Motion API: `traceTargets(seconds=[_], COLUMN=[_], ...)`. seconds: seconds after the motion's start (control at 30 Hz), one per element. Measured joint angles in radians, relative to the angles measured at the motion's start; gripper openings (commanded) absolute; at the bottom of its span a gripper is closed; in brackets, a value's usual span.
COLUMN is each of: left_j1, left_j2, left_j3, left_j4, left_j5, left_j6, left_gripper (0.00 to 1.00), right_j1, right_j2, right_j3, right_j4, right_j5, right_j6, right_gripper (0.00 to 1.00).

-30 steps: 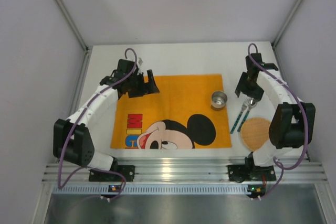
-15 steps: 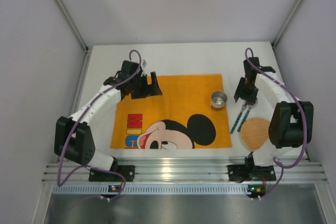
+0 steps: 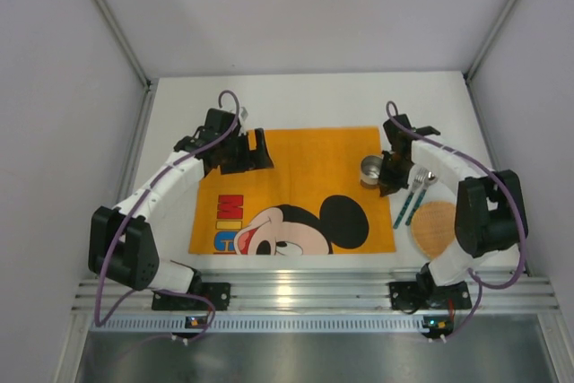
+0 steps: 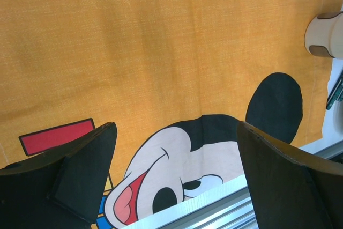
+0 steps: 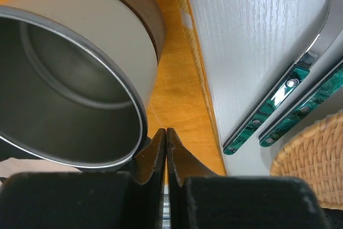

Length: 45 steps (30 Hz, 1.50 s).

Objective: Set the dinner table for one person

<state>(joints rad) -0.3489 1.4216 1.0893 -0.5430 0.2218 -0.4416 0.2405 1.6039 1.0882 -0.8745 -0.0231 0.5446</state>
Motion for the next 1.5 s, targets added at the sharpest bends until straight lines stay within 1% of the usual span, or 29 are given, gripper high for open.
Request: traceTargets(seconds=[0.13, 0.33, 0.43, 0.6, 0.67, 0.77, 0.8, 0.9, 1.1, 1.23, 1.5], left_j1=[0.000, 0.000, 0.000, 0.000, 0.000, 0.000, 0.000, 0.000, 0.000, 0.000, 0.000], left_j2=[0.000, 0.000, 0.000, 0.000, 0.000, 0.000, 0.000, 0.000, 0.015, 0.034, 0.043], left_j3=[0.000, 0.001, 0.003, 0.003, 0.003, 0.003, 0.003, 0.004, 0.005, 0.005, 0.008], left_j4=[-0.006, -0.015, -0.029, -0.046, -0.047, -0.047, -0.047, -0.045, -0.034, -0.029, -0.024], left_j5=[-0.008, -0.019, -0.026, -0.033, -0.033, -0.032, -0.032, -0.031, -0.014, 0.000, 0.010], left_j6=[0.005, 0.019, 0.024, 0.027, 0.027, 0.027, 0.027, 0.026, 0.022, 0.018, 0.017], left_gripper=[0.98, 0.98, 0.98, 0.98, 0.98, 0.98, 0.98, 0.98, 0.98, 0.98, 0.98], right_j1=[0.006, 0.006, 0.006, 0.005, -0.002, -0.021, -0.035, -0.098, -0.205, -0.213, -0.219], right_j2=[0.049, 0.211, 0.268, 0.309, 0.309, 0.306, 0.298, 0.247, 0.125, 0.085, 0.085], right_j3=[0.047, 0.236, 0.305, 0.354, 0.354, 0.350, 0.340, 0.291, 0.222, 0.166, 0.071], right_j4=[0.004, 0.020, 0.024, 0.023, 0.020, 0.019, 0.023, 0.018, 0.005, 0.001, 0.008], right_j5=[0.000, 0.032, 0.037, 0.043, 0.051, 0.056, 0.057, 0.067, 0.101, 0.109, 0.116], right_j6=[0.008, -0.003, -0.007, -0.013, -0.020, -0.031, -0.037, -0.055, -0.086, -0.100, -0.111], right_gripper=[0.00, 0.00, 0.00, 0.01, 0.04, 0.17, 0.23, 0.33, 0.33, 0.33, 0.34])
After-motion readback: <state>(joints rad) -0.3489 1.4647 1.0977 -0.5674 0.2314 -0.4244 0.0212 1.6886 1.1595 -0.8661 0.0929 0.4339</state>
